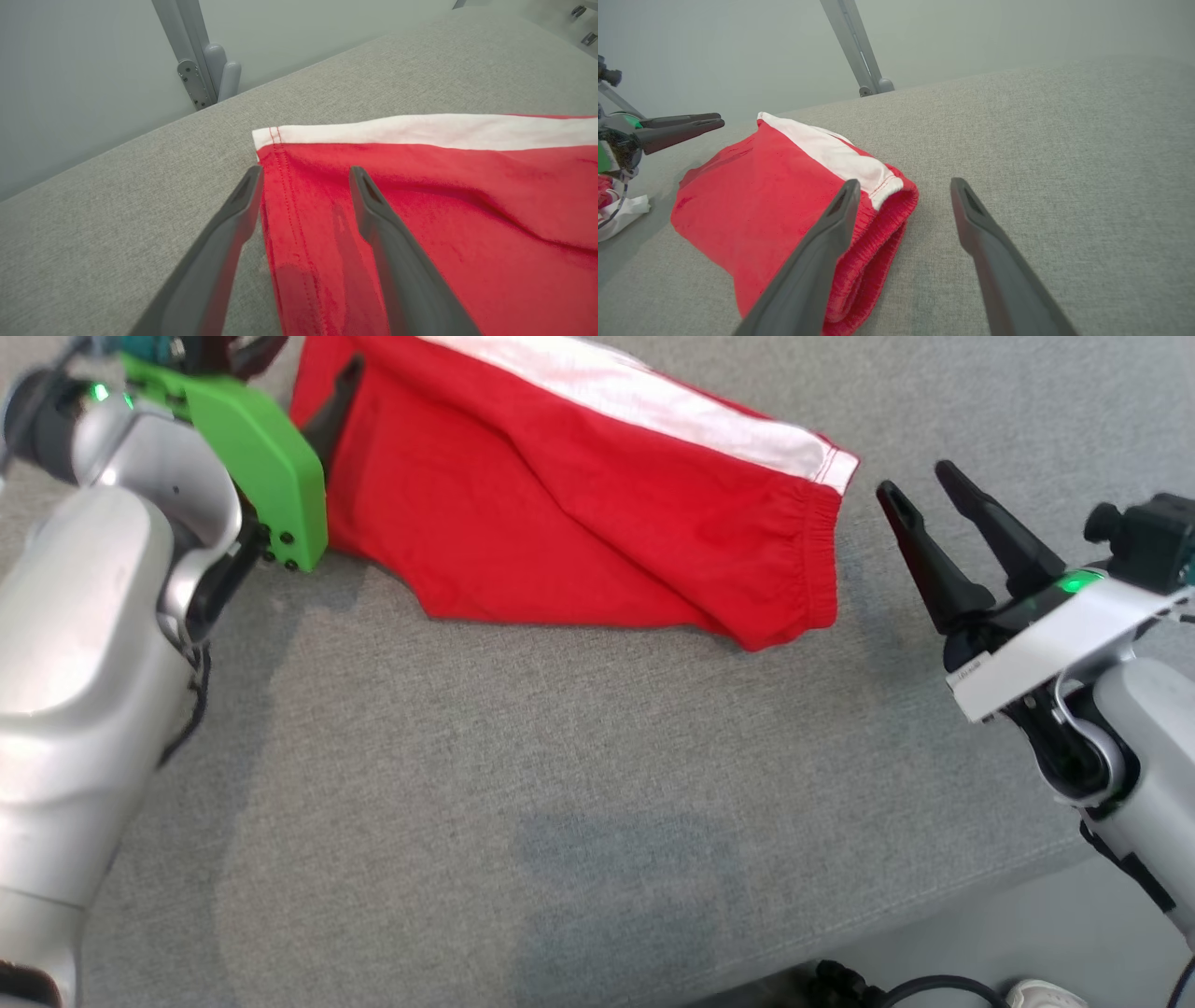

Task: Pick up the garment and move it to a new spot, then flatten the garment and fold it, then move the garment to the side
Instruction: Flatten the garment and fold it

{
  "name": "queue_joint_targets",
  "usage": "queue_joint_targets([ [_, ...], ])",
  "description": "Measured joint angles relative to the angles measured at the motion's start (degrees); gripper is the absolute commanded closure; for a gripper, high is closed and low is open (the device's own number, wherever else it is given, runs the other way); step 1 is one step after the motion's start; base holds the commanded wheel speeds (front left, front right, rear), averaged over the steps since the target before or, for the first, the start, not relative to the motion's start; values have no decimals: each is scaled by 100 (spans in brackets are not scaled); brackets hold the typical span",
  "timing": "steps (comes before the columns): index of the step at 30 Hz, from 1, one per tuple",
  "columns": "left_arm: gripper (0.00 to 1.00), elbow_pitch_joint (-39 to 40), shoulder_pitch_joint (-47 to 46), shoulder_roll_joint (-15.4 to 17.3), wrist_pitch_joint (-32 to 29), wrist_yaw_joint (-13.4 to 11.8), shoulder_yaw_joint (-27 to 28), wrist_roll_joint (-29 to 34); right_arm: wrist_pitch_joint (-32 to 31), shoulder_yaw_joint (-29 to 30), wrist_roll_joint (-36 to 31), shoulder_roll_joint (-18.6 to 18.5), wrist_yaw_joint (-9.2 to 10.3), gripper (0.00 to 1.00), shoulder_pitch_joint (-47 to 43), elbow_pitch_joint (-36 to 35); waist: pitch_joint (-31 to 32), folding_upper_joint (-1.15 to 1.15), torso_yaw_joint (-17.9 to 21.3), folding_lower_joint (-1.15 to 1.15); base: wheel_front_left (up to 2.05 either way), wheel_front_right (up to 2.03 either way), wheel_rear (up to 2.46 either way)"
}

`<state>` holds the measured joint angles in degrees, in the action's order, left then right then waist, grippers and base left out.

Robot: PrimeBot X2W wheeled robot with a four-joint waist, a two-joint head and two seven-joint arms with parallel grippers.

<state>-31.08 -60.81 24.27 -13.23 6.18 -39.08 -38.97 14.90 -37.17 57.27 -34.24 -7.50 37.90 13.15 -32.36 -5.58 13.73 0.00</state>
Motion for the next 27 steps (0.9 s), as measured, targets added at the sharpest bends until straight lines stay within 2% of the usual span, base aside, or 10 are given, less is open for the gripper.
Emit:
queue_joint_targets([
  [4,0,-24,581,-129,668,-266,74,-26,1,893,-813,191,-1,0,-668,-214,336,-1,-6,0,0,0,0],
  [7,0,1,1009,-290,1136,-544,92,7,1,1829,-1695,399,-1,0,-1256,-466,569,-1,-16,0,0,0,0],
  [10,0,-67,1289,-430,1290,-672,66,2,8,2707,-2518,835,0,0,-1831,-828,744,-2,-47,0,0,0,0],
  [13,0,-246,1347,-524,1339,-722,36,-8,8,3210,-3407,1155,0,0,-2310,-989,802,-2,-107,0,0,0,0],
  [17,0,-614,1194,-583,1217,-715,19,-35,7,3424,-3999,1553,-3,0,-2621,-959,716,-2,-135,0,0,0,0],
  [19,0,-838,1050,-608,1046,-660,-32,-32,7,3428,-4074,1708,-2,0,-2672,-900,650,-1,-120,0,0,0,0],
  [27,0,-1562,573,-622,301,-531,-151,-97,8,3308,-4179,1956,-2,0,-2690,-797,458,-1,70,0,0,0,0],
])
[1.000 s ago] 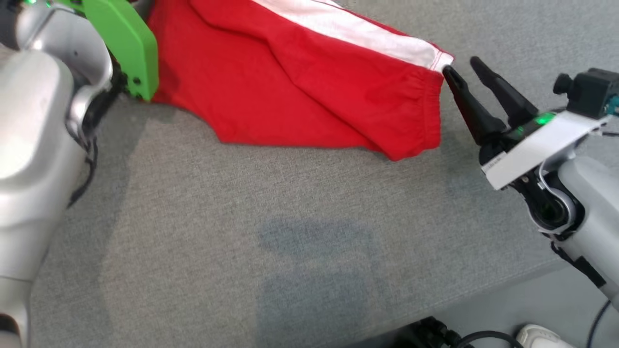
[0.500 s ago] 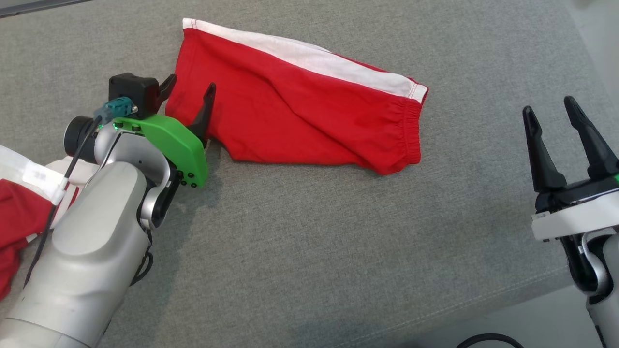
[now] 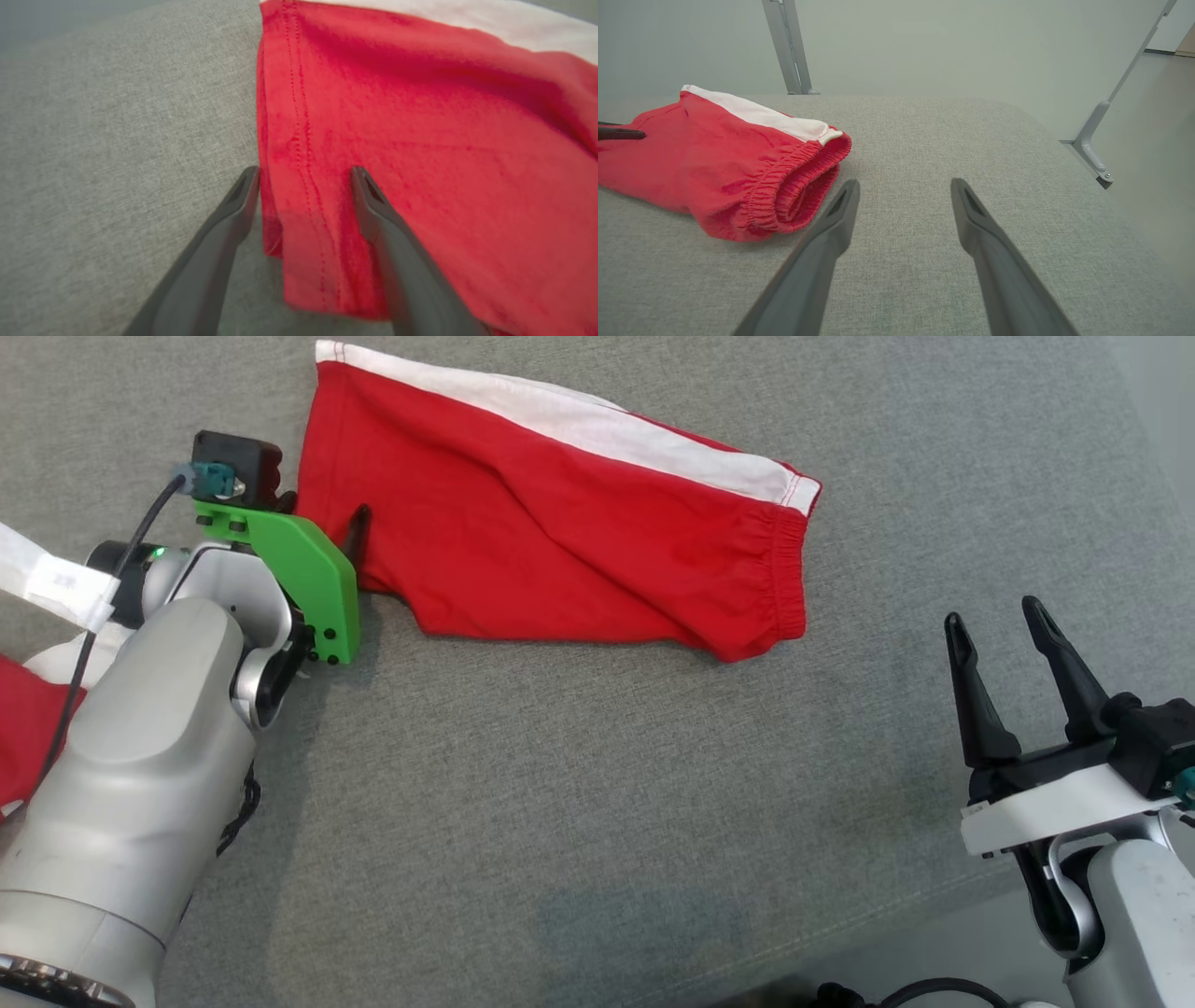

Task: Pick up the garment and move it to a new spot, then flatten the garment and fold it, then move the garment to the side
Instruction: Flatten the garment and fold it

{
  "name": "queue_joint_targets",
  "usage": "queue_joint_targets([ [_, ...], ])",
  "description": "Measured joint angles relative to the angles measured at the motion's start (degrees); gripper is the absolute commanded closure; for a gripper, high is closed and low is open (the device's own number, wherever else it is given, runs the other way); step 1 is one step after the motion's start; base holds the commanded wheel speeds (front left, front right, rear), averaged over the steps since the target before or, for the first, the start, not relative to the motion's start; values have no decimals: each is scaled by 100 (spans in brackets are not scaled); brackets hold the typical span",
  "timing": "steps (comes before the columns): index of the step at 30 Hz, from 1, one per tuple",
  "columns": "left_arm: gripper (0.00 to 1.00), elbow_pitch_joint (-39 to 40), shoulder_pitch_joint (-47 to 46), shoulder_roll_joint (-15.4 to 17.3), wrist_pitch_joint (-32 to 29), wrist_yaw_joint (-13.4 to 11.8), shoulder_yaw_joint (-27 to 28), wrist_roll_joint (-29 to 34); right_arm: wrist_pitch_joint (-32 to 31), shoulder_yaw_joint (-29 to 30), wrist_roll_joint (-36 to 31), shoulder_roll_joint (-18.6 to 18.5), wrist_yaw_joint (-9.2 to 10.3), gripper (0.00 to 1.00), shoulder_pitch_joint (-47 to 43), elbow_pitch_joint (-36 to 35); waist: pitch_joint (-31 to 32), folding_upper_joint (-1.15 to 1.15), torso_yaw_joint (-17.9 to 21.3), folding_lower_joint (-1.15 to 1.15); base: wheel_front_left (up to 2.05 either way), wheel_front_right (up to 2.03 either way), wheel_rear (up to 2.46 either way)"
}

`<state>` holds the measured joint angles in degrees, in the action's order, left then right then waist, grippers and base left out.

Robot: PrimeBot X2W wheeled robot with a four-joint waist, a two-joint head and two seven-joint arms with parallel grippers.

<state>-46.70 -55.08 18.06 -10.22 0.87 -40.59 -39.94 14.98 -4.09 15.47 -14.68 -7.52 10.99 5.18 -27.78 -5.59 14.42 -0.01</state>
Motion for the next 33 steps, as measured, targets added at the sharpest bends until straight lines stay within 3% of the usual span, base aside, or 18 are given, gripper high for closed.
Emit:
queue_joint_targets([
  [1,0,-42,-16,-9,-108,67,-3,-54,-1,7,0,12,0,0,0,12,-14,0,25,0,0,0,0],
  [2,20,-75,-20,-31,-209,125,11,-122,0,16,0,27,0,0,-1,19,-24,0,47,0,0,0,0],
  [3,100,-94,-36,-34,-286,172,21,-203,0,35,0,41,-1,0,-1,32,-31,0,65,0,0,0,0],
  [9,100,37,47,-97,-476,399,-152,-249,0,122,1,79,0,0,-51,116,36,0,30,0,0,0,0],
  [14,100,282,223,-98,-347,382,-258,-197,-1,123,16,81,0,0,-154,181,151,1,-78,0,0,0,0],
  [19,100,904,783,-131,-49,42,-315,-103,-1,134,47,56,0,0,-292,227,378,1,-272,0,0,0,0],
  [23,100,1675,1512,-111,147,-385,-214,-261,0,138,52,15,0,0,-472,278,593,1,-483,0,0,0,0],
  [28,100,2782,2448,108,325,-961,-99,-341,0,119,60,-71,0,0,-610,310,809,1,-814,0,0,0,0],
  [33,100,3565,3143,230,367,-1277,-129,-405,-1,46,45,-189,0,0,-661,378,982,1,-1132,0,0,0,0],
])
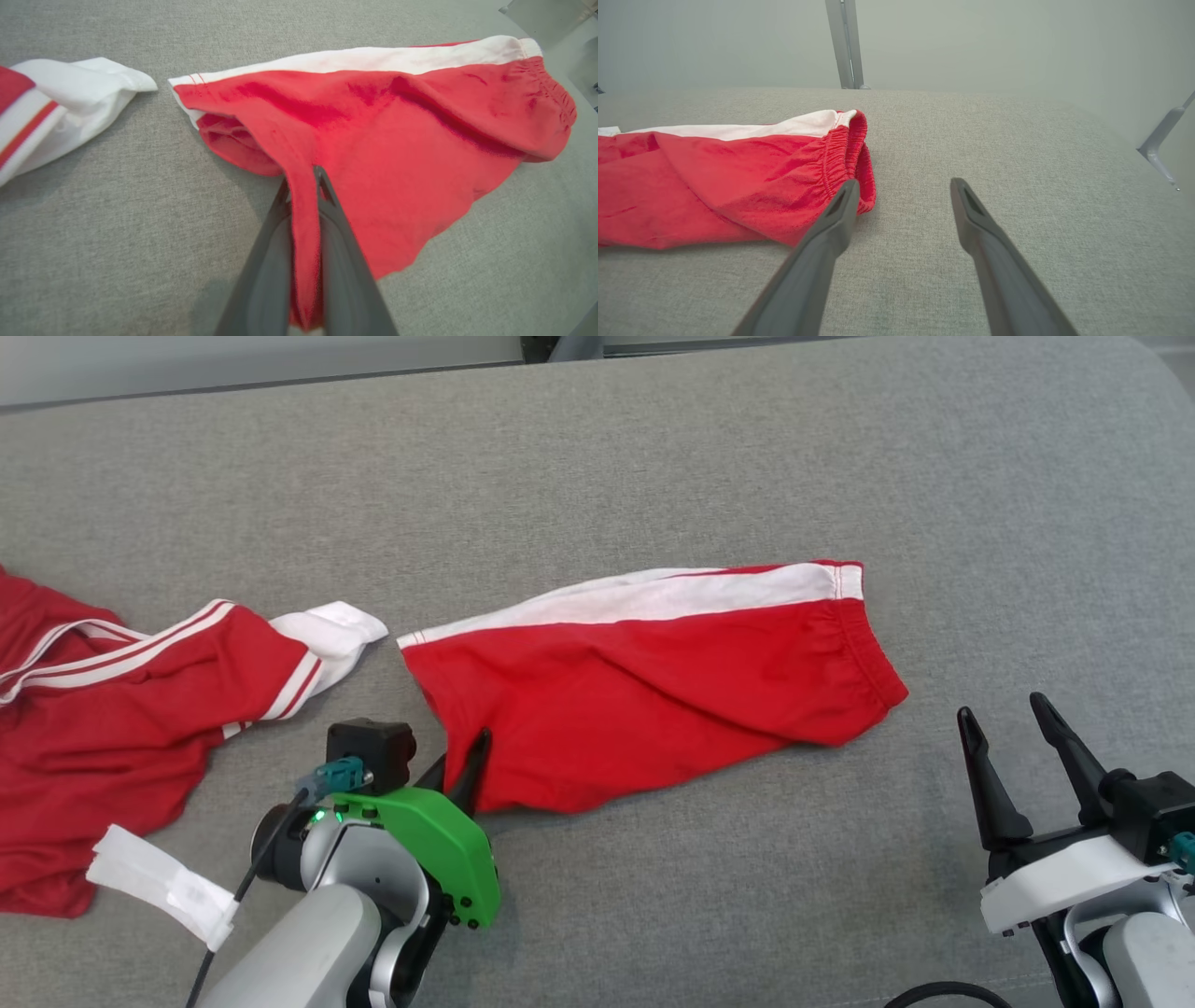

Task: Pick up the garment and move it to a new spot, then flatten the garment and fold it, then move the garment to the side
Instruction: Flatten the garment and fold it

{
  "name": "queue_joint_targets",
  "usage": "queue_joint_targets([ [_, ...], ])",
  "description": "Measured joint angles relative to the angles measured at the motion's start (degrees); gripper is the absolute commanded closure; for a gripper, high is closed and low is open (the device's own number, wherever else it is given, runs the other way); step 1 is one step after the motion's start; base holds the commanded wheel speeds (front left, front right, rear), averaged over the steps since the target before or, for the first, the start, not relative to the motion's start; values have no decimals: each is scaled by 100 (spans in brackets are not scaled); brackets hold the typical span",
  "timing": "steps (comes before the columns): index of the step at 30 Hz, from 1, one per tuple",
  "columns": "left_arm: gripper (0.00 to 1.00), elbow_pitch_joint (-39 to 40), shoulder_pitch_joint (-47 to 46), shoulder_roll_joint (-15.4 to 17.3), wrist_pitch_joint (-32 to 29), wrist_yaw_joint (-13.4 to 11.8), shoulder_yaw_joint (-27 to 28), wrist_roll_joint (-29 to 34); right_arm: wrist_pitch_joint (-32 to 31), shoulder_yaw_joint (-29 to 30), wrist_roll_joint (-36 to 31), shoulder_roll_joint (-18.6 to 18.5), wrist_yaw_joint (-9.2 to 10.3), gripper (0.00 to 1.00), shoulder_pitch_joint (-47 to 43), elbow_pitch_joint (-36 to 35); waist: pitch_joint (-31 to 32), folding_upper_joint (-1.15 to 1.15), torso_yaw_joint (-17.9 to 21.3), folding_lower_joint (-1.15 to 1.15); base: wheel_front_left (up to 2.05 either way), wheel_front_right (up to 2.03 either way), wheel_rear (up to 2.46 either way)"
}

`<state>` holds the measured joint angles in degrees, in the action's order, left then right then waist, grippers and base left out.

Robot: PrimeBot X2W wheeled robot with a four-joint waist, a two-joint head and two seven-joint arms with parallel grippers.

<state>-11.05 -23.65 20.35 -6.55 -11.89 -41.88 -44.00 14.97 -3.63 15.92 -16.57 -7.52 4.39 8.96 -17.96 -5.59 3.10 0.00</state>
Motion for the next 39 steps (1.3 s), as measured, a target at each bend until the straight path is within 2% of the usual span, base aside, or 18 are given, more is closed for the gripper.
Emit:
queue_joint_targets([
  [7,100,57,311,-66,101,-171,-37,-35,0,-159,11,-22,0,0,-10,93,223,0,-191,0,0,0,0],
  [8,54,8,332,-98,151,-174,-41,-35,0,-191,19,-27,0,0,-9,111,249,0,-187,0,0,0,0],
  [9,0,-24,351,-110,263,-170,-55,-26,0,-220,35,-36,-1,0,-9,132,273,0,-174,0,0,0,0],
  [13,0,-215,547,-87,1002,-300,-18,267,0,-253,62,-82,0,0,-32,197,379,0,-100,0,0,0,0],
  [17,0,-272,935,93,1914,-771,114,806,1,-379,94,-198,0,0,-34,172,524,0,-6,0,0,0,0],
  [20,0,-84,1498,224,2129,-1048,221,1174,-142,-701,172,-377,-2,0,183,194,678,1,47,0,0,0,0],
  [23,0,197,1753,236,2151,-1135,365,1483,-455,-857,258,-506,-1,0,469,308,727,0,-4,0,0,0,0],
  [29,0,682,2087,-10,2159,-1069,912,2092,-826,-1078,464,-511,0,0,1221,944,675,0,-264,0,0,0,0],
  [39,0,668,2303,-487,2159,-411,1590,2643,-832,-1545,687,-318,-1,0,2079,2550,361,1,-734,0,0,0,0],
])
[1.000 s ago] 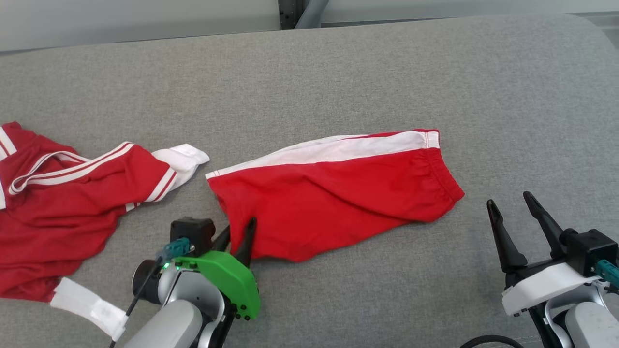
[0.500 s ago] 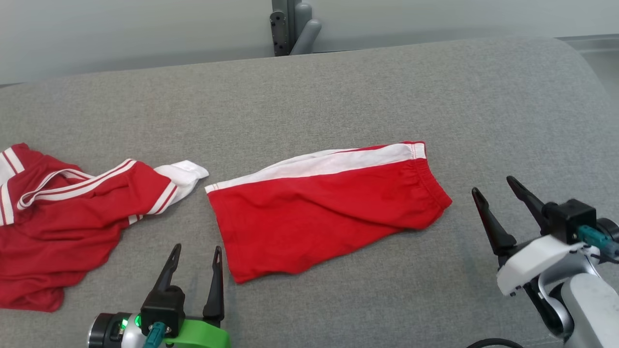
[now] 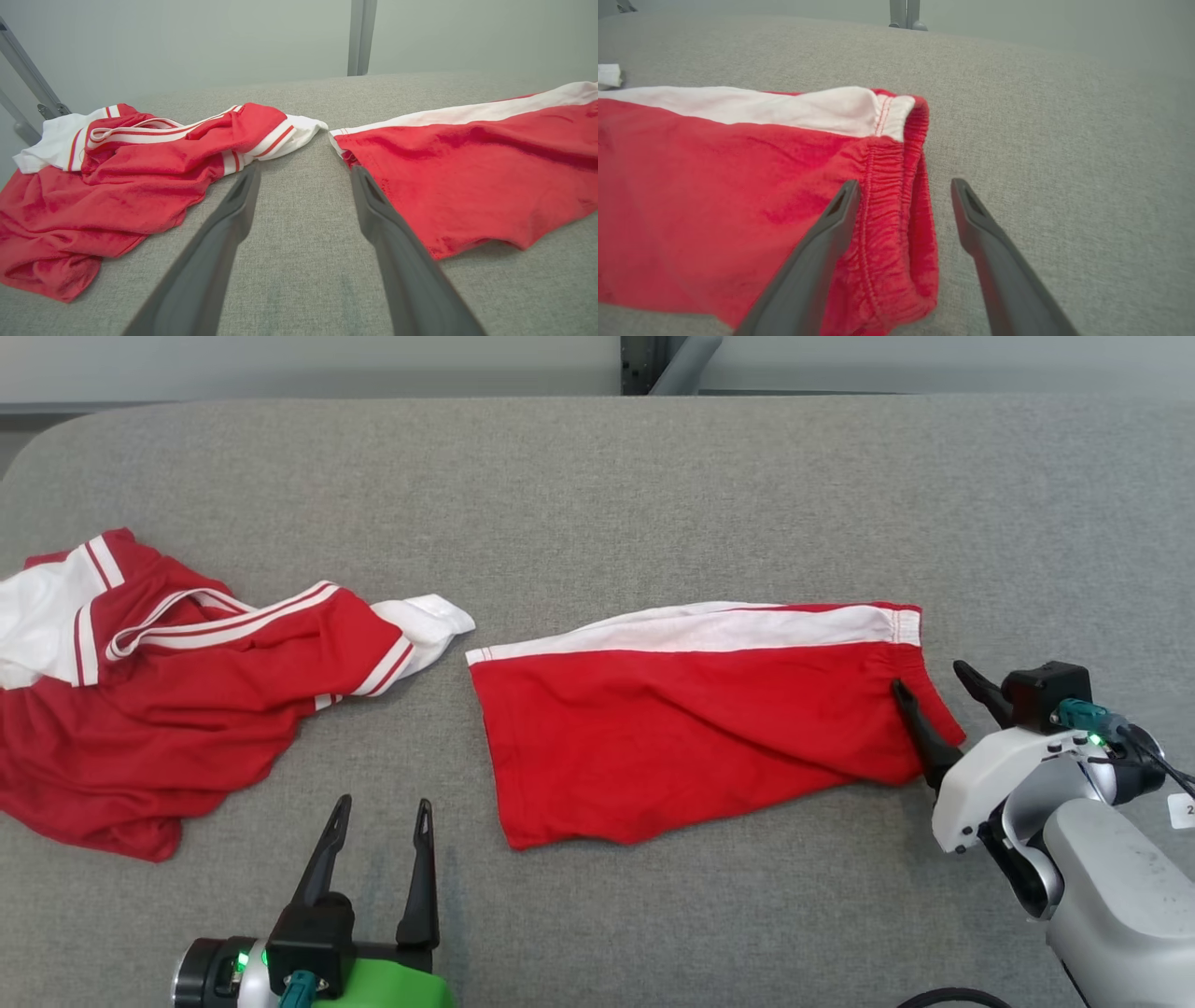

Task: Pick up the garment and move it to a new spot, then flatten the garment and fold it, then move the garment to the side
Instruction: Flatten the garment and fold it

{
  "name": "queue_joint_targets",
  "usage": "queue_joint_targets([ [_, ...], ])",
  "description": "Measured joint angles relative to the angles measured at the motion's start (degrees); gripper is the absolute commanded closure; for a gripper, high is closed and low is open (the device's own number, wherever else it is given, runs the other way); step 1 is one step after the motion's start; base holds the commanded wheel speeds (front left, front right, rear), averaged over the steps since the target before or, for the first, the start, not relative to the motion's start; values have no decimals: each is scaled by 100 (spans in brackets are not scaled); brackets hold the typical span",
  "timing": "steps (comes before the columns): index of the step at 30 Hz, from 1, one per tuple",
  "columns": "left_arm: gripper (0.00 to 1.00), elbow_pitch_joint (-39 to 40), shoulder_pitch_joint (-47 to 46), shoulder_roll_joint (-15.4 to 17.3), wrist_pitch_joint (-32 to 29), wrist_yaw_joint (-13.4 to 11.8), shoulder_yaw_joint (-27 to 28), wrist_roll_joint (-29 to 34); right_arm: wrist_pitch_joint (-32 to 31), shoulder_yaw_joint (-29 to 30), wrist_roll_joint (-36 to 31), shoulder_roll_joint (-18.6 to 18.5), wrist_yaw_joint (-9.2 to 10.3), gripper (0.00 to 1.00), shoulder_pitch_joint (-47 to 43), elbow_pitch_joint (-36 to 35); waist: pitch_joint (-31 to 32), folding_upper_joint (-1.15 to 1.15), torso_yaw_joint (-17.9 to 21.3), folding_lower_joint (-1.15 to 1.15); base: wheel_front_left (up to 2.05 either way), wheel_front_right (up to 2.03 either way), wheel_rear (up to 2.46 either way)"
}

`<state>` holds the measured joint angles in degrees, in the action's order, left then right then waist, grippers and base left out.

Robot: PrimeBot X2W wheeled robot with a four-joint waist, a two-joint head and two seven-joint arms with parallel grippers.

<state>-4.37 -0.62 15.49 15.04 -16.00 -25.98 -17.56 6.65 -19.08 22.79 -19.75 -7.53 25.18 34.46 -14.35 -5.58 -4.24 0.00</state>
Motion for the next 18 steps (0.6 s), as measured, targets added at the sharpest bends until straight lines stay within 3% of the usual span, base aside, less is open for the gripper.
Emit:
queue_joint_targets([
  [9,0,-134,35,-374,0,506,482,326,148,-285,261,5,0,0,347,1009,-180,0,-128,0,0,0,0],
  [14,0,-167,52,-535,0,698,683,481,-109,-650,976,124,7,0,516,1133,-209,-1,-109,0,0,0,0],
  [15,0,-176,64,-558,0,728,728,505,-216,-731,1201,147,7,28,555,1107,-213,-1,-98,0,0,0,0],
  [16,0,-185,82,-569,1,754,766,530,-325,-806,1436,169,8,92,579,1054,-217,-1,-81,0,0,0,0],
  [17,0,-191,102,-586,0,794,804,558,-432,-869,1693,178,8,100,589,980,-219,-1,-60,0,0,0,0],
  [18,0,-193,119,-611,1,826,843,580,-533,-910,1967,166,7,100,591,900,-220,-1,-35,0,0,0,0],
])
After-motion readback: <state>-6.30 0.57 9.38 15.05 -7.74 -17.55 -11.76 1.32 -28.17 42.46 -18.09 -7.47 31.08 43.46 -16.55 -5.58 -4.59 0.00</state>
